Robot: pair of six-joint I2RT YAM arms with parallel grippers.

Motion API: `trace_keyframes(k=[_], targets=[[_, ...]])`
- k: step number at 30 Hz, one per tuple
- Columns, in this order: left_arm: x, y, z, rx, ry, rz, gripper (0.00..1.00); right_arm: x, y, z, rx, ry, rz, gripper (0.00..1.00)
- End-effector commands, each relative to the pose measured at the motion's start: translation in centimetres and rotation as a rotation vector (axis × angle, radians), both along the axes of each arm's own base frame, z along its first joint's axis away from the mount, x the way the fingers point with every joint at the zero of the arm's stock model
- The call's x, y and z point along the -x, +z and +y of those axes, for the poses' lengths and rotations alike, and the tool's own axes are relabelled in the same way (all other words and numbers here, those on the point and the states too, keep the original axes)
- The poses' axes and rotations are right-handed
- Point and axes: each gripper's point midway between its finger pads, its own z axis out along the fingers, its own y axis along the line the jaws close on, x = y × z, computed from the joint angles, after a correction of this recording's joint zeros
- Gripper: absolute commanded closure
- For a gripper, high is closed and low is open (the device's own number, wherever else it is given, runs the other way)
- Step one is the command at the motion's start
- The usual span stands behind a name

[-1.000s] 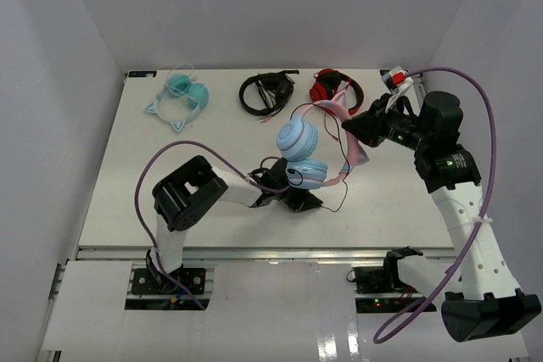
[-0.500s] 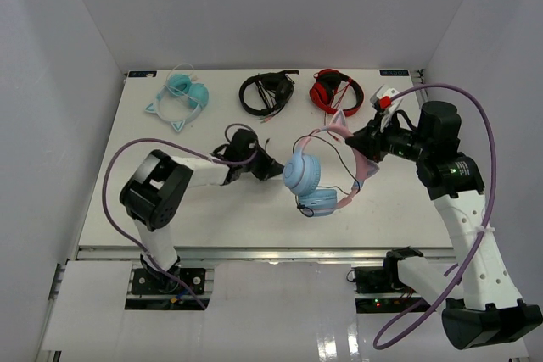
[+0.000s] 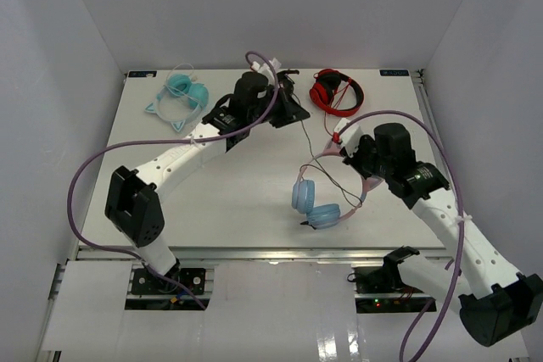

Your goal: Wrap the headphones

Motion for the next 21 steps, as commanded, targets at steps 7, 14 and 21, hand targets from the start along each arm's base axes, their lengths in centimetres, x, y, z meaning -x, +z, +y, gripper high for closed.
trace_keyframes(k=[7, 14, 21], targets=[[5.4, 3.8, -2.2, -0.089, 0.046, -0.180, 1.00, -7.6, 4.5, -1.0, -0.183, -0.482, -0.158, 0.92], [6.8, 3.1, 1.2, -0.009, 0.244, -0.243, 1.00, -9.2, 2.5, 2.1, -0.347, -0.532, -0.001, 0.92], [9.2, -0.1, -0.8, -0.014, 0.073, -0.481, 1.00, -10.8, -0.2, 7.1, -0.480, -0.452, 0.254, 0.92]])
